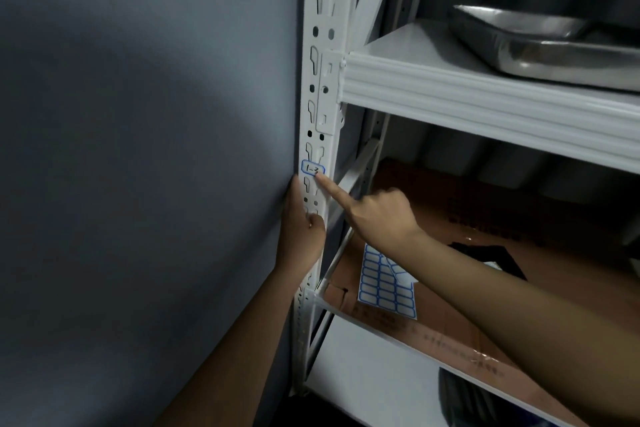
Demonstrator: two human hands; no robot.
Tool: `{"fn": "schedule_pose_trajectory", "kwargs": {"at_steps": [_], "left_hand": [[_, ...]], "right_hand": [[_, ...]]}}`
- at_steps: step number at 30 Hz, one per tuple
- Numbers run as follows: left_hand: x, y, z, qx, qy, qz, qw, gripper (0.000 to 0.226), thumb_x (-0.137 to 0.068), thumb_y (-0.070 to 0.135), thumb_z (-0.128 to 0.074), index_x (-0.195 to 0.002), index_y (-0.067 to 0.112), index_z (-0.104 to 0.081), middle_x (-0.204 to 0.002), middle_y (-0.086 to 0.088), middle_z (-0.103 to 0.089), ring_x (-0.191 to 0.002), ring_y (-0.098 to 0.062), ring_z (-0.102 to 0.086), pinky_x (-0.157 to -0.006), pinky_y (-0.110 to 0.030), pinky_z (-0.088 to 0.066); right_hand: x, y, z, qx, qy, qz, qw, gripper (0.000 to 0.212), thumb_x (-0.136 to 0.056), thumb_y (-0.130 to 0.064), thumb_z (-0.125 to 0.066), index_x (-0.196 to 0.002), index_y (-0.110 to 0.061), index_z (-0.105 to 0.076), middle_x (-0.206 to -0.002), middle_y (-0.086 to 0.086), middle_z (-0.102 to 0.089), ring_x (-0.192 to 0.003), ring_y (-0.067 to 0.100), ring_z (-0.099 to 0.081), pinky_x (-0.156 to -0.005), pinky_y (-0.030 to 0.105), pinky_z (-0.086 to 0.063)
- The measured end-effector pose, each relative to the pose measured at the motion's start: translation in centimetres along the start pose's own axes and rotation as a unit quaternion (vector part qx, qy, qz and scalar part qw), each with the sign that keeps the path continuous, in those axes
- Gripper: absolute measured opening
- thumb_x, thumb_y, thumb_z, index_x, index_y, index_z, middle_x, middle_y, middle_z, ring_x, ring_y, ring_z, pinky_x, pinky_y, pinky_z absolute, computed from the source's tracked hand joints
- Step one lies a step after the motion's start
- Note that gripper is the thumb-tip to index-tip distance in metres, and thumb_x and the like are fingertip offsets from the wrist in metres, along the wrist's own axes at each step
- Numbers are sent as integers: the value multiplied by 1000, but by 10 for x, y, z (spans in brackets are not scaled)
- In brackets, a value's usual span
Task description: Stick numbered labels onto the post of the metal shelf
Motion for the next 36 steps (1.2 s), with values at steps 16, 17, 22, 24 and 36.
{"fn": "schedule_pose_trajectory", "kwargs": {"at_steps": [16, 17, 22, 24, 36], "left_hand": [[-1, 18, 2, -36, 7, 17, 999, 62, -79, -3, -43, -134, 24, -39, -132, -1, -53, -119, -18, -53, -91, -32, -47], [-2, 18, 2, -54, 10, 18, 998, 58, -78, 1, -46, -132, 24, -40, -130, -1, -54, -118, -18, -54, -93, -36, -48], [-3, 26, 0, -149, 57, 53, 986, 42, -75, 18, -49, -117, 21, -52, -112, -4, -63, -98, -25, -65, -77, -45, -57], [5, 40, -1, -140, 91, 60, 984, 42, -73, 17, -46, -114, 13, -54, -110, -8, -64, -98, -29, -64, -80, -48, -56], [7, 98, 6, -339, 126, 77, 929, 23, -93, 16, -38, -100, 3, -56, -105, -17, -62, -96, -33, -59, -79, -36, -45]], "right_hand": [[1, 15, 26, -59, 53, 98, 992, 43, -101, -30, -32, -141, -16, -34, -94, 6, -62, -78, 27, -63, -60, 31, -36], [3, 18, 29, -81, 61, 89, 991, 37, -100, -31, -33, -133, -16, -43, -97, 6, -63, -80, 28, -63, -61, 31, -37], [9, 25, 35, -144, 67, 65, 985, 28, -97, -31, -38, -102, -11, -57, -98, 7, -62, -85, 30, -64, -62, 31, -36], [11, 27, 37, -162, 67, 66, 982, 28, -97, -32, -39, -100, -11, -58, -97, 8, -60, -84, 29, -62, -62, 30, -37], [3, 45, 63, -225, 0, 38, 974, 19, -92, -26, -45, -77, -15, -45, -71, 0, -43, -70, 21, -49, -64, 30, -39]]}}
Point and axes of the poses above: each hand's wrist, its own x-axis away from the middle knuckle, its own z-axis out of the back of the hand, y = z × x, the point moved 4 cm from there along -x, towards the middle knuckle
